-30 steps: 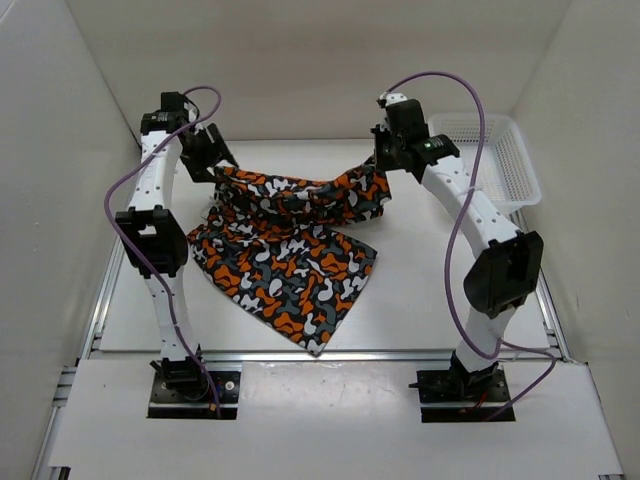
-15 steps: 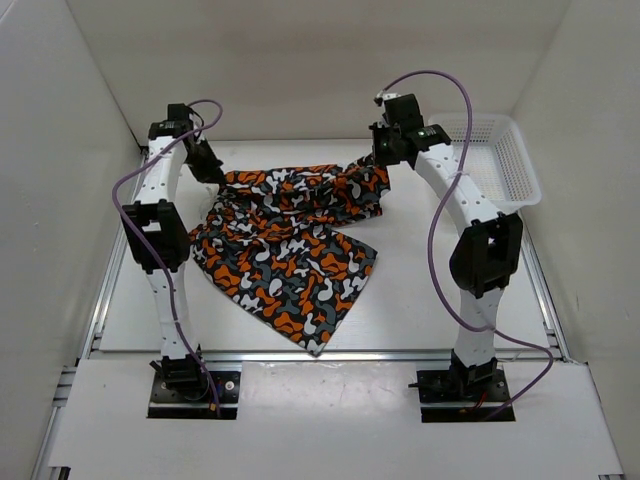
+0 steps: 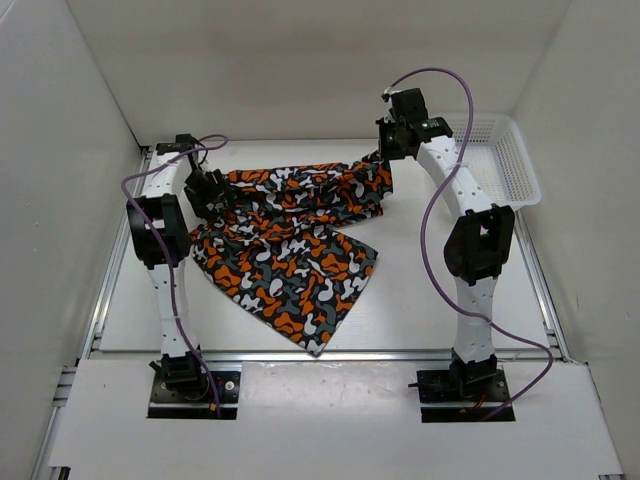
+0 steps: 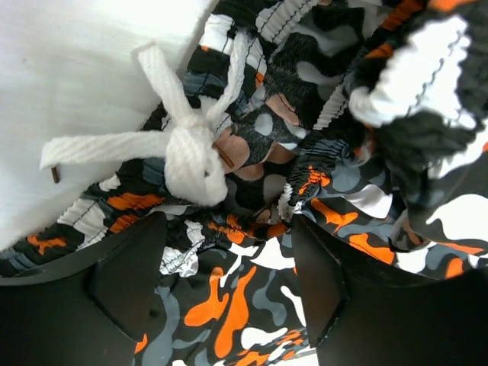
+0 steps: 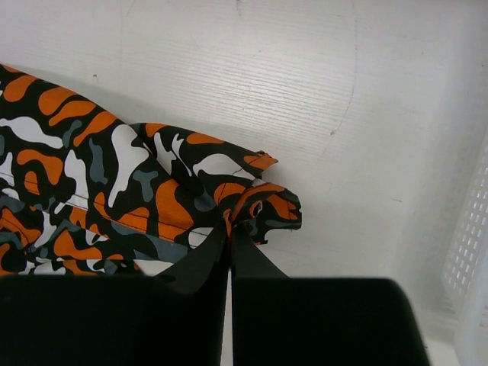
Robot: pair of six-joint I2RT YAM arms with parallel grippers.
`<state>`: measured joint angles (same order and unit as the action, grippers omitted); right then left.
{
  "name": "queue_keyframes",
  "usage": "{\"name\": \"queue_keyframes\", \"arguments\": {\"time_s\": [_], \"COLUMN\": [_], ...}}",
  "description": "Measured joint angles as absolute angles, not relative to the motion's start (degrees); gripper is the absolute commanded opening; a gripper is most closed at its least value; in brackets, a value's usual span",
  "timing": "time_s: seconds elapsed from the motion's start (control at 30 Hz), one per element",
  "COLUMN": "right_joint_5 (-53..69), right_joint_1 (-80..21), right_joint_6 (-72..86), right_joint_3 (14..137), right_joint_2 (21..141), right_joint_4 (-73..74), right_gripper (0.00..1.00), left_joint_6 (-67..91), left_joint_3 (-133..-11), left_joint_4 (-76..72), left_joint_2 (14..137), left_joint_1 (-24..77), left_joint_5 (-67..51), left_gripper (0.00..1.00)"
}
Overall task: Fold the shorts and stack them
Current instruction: Flatten the shorts out
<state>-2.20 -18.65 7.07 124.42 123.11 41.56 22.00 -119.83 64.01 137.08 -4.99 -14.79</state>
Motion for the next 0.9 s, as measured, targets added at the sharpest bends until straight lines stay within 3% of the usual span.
{"name": "queue_keyframes", "arguments": {"time_s": [0.1,0.2,0.27,0.3,0.33,0.43,0.5,0.67,0.73,0.77,0.83,0.9], "right_joint_5": [-2.2,-2.2,-2.2,-2.2,-2.2,-2.2,-2.2,-2.2,-2.2,-2.4,-2.4,-2.5], "right_joint_1": [-18.5,-18.5,-18.5,-18.5,-18.5,-18.5,-18.4,-18.3,-18.3,-18.3,-18.3,-18.3], "right_joint_6": [7.1,7.1,7.1,7.1,7.1,7.1,7.1,7.1,7.1,7.1,7.1,7.1], "right_joint_3": [124.4,124.4,124.4,124.4,124.4,124.4,124.3,124.2,124.2,124.0,123.9,123.8], "right_joint_2": [123.1,123.1,123.1,123.1,123.1,123.1,123.1,123.1,123.1,123.1,123.1,123.1], "right_joint_4": [42.0,42.0,42.1,42.1,42.2,42.3,42.4,42.5,42.5,42.5,42.6,42.9], "right_gripper": [0.00,0.00,0.00,0.00,0.00,0.00,0.00,0.00,0.00,0.00,0.00,0.00], "left_joint_6": [21.0,20.0,19.4,19.1,18.7,17.7,17.5,17.5,17.5,17.6,17.8,17.5], "left_joint_3": [-119.9,-119.9,-119.9,-119.9,-119.9,-119.9,-119.9,-120.7,-121.0,-121.0,-121.0,-121.0], "left_joint_4": [63.8,63.8,63.8,63.8,63.8,63.7,63.7,63.8,63.8,63.8,63.9,63.9], "left_joint_2": [137.2,137.3,137.4,137.4,137.4,137.4,137.4,137.6,137.6,137.6,137.6,137.6], "left_joint_1": [-4.7,-4.2,-3.7,-3.3,-2.8,-1.3,-0.6,0.1,-0.1,-0.1,-0.1,-0.2], "left_joint_5": [-14.7,-14.5,-14.1,-13.7,-13.1,-11.1,-10.1,-9.8,-9.8,-9.8,-9.9,-9.8], "left_gripper": [0.76,0.69,0.42,0.34,0.32,0.61,0.68,0.68,0.58,0.36,0.13,0.10]}}
